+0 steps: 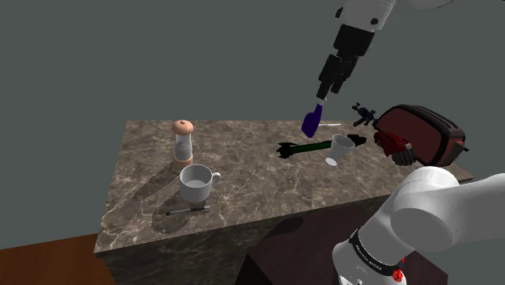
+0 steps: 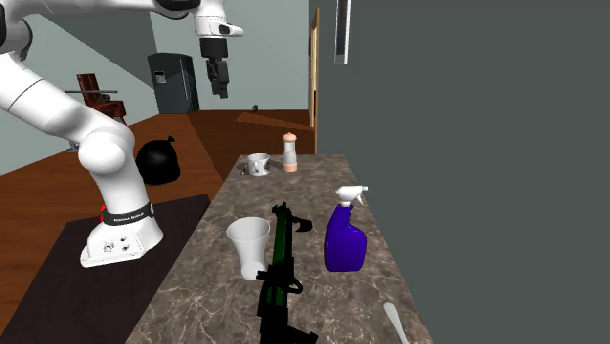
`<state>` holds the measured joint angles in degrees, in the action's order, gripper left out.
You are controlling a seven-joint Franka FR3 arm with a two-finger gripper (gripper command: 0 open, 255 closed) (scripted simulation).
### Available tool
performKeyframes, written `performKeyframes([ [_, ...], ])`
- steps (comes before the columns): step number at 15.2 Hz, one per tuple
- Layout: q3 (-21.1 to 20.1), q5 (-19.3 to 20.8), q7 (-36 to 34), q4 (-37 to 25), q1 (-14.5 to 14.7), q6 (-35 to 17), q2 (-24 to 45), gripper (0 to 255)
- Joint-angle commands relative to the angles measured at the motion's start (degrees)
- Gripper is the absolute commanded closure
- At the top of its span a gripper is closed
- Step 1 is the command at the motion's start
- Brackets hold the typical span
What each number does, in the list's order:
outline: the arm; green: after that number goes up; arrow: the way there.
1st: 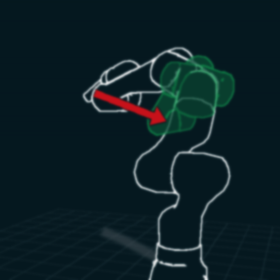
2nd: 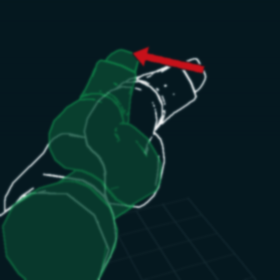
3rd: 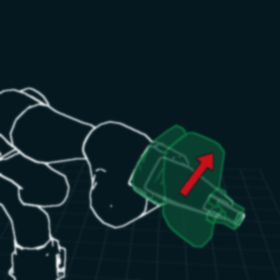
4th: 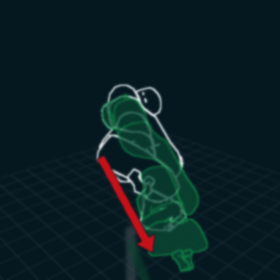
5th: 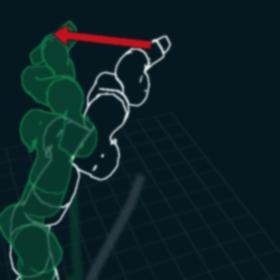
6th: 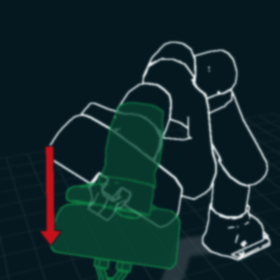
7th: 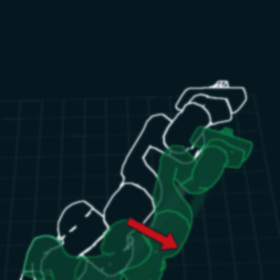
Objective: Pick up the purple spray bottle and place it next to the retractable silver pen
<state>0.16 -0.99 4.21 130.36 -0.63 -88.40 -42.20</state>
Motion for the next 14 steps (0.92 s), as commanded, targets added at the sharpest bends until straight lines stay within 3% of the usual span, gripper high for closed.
performKeyframes([
  [1, 0.0, 0.0, 0.0, 0.0, 0.0, 0.0, 0.0, 0],
  [14, 11.1, 5.2, 7.4, -4.1, -5.8, -12.9, 16.1, 0],
])
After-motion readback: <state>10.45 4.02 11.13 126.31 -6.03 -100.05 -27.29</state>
